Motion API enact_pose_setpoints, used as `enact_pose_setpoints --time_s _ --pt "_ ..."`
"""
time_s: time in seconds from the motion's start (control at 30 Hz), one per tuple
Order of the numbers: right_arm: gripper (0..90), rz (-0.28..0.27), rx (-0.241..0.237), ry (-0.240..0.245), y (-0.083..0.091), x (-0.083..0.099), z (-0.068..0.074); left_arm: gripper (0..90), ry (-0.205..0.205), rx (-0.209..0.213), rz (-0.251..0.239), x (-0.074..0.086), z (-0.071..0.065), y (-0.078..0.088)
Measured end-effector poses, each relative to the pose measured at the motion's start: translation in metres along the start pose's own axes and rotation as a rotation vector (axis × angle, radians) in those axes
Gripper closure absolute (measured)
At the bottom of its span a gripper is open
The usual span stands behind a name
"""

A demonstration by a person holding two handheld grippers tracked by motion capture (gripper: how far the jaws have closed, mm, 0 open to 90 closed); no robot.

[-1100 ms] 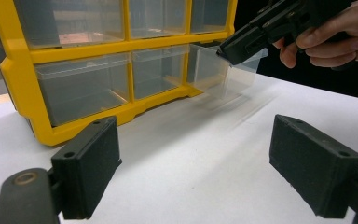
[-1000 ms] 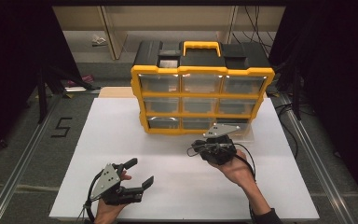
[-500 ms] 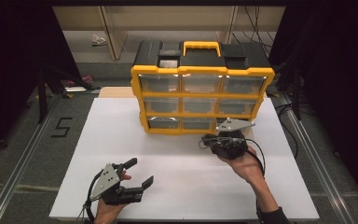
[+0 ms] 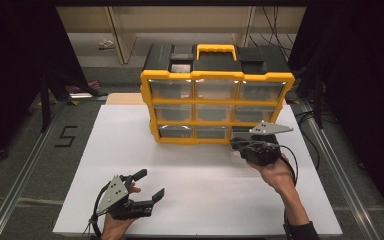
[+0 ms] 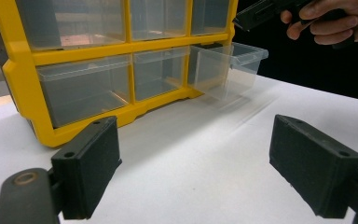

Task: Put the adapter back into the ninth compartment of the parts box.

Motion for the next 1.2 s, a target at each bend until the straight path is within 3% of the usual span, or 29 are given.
enact_pose_setpoints --time_s 0.5,1.2 --pt "76.6 -0.013 0.059 -0.061 0.009 0.004 -0.029 15.9 -0.001 0.000 0.000 0.000 0.000 0.000" --pt "76.5 0.015 0.108 -0.099 0.001 0.016 -0.047 15.9 -0.003 0.001 0.001 0.000 0.000 0.000"
Point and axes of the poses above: each handheld gripper's, and its own axes: y roughly backward along the jaws, x roughly out of its underside, z roughly to its left, the point moved 4 cm from there along -y, roughly forward along the jaws, and after that the axes turned 6 degrees about x, right-handed, at the moved point
